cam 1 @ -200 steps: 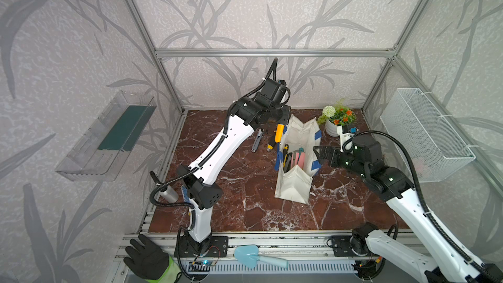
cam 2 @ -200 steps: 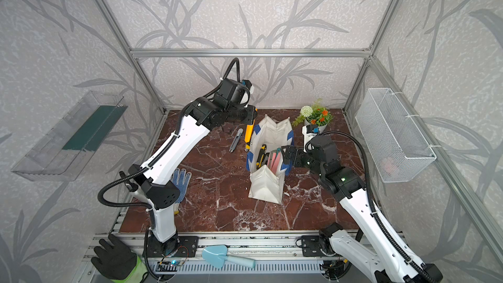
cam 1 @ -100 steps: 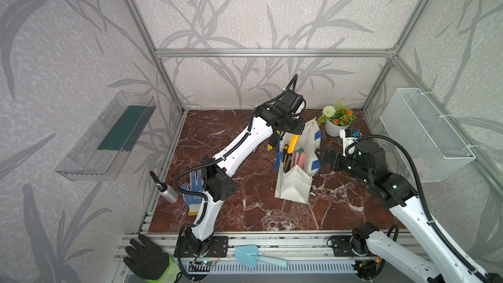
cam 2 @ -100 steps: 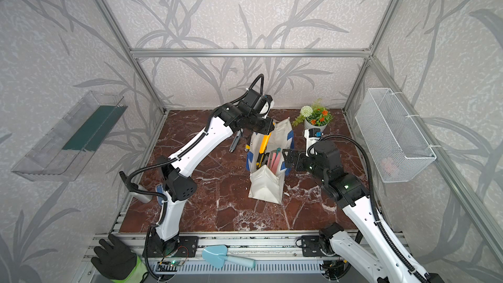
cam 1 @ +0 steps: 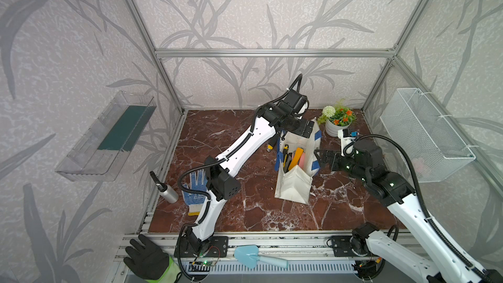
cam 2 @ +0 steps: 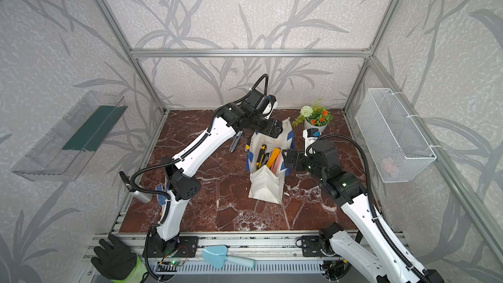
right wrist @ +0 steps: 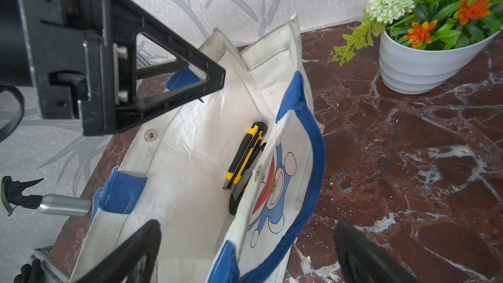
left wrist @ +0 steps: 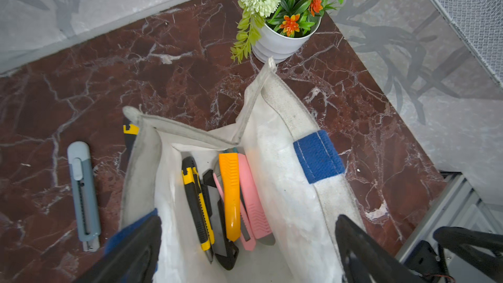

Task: Place the art knife into the pouch
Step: Place the utility knife in the pouch, then pick up the utility knife at the center of the board.

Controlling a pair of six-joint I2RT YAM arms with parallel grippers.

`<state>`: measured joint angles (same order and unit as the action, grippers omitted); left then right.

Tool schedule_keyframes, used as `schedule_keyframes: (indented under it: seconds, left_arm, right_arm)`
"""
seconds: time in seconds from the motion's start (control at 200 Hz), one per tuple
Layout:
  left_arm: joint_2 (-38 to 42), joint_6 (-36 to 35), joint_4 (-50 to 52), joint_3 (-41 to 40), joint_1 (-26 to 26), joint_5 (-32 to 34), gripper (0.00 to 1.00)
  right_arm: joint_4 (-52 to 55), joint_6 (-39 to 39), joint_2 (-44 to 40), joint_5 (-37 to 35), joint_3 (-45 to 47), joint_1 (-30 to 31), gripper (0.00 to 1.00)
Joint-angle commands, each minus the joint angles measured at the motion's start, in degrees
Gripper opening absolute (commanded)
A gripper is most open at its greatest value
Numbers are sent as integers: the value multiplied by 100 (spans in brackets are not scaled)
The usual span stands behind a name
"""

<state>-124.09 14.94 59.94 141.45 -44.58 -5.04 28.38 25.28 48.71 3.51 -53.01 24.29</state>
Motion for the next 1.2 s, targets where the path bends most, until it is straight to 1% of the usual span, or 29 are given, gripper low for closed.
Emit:
schedule_keyframes:
  seconds: [0.0, 0.07, 0.14, 0.265, 0.36, 0.42, 0.555, 0.69, 0.8, 0.94, 1.125, 1.195]
  left_arm:
    - [393, -178, 183, 144, 2, 666, 99]
    - [471, -111, 153, 149, 21, 1049, 99]
    - [567, -113, 136, 189, 101, 1075, 99]
    - [751, -73, -20, 176, 318, 847, 99]
    - [841, -79, -96, 179, 534, 808, 99]
    - [891, -63, -112, 175, 716, 769, 99]
    - [927, 35, -132, 163, 1162, 457, 99]
    - [939, 46, -122, 105, 1507, 510, 99]
    - [973, 26, -234, -100, 1725, 495, 99]
    - [950, 315, -291, -389, 2079, 445, 99]
    - [790, 527, -472, -816, 2449, 36, 99]
    - [709, 530, -598, -996, 2560, -41, 96]
  right_arm:
    - [-321, 16, -142, 128, 27, -17, 99]
    - [-400, 67, -155, 295, -11, -14, 99]
    - [-371, 128, -159, 308, -63, -15, 99]
    - [-185, 81, -159, 299, -197, -12, 99]
    - [-79, 5, -205, 277, -269, -21, 99]
    - [-38, -92, -229, 282, -313, -17, 99]
    - [41, -439, -286, 225, -435, -12, 99]
    - [-84, -647, -381, 177, -365, -13, 99]
    - [-181, -682, -423, 172, -263, -13, 99]
    - [-73, -637, -378, 39, -299, -13, 99]
    - [151, -656, -340, -183, -423, -17, 99]
    - [165, -630, -265, -239, -502, -12, 99]
